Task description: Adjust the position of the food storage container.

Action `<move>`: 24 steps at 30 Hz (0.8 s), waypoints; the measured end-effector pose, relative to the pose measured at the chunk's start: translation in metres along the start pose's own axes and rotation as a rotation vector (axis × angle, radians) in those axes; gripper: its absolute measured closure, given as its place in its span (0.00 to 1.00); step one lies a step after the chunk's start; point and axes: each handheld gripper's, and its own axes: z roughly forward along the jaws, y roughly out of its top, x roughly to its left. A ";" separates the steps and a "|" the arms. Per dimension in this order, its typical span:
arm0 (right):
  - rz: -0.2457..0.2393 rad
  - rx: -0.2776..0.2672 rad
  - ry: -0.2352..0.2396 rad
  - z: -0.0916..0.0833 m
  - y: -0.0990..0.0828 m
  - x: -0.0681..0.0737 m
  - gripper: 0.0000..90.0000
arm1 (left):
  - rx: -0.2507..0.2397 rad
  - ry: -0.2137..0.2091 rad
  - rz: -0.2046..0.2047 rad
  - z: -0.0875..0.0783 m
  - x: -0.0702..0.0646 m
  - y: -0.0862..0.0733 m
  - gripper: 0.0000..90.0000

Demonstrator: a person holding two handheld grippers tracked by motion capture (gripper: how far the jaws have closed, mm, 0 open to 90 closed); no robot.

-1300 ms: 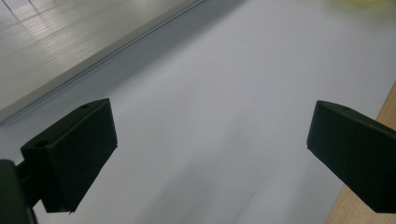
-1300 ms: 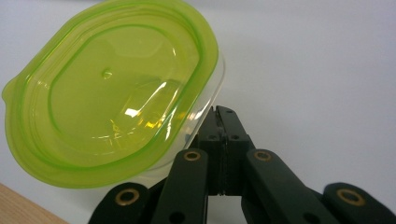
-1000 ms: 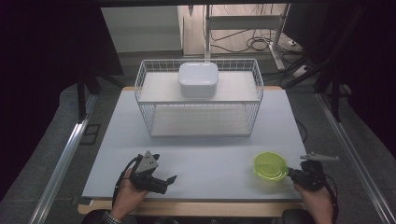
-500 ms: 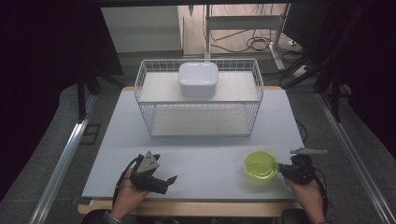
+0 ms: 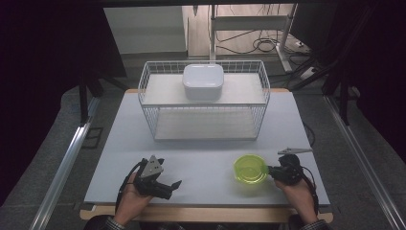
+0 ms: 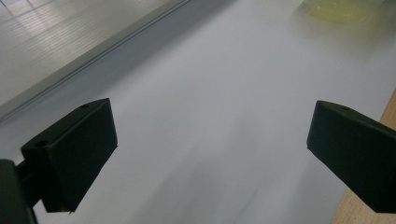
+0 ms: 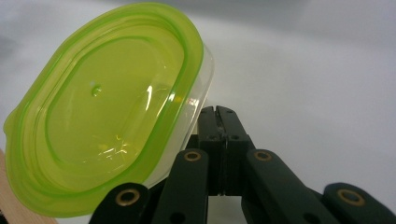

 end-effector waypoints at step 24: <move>-0.040 0.053 0.097 0.030 0.009 0.032 1.00 | 0.012 0.003 0.008 0.001 -0.001 0.000 0.02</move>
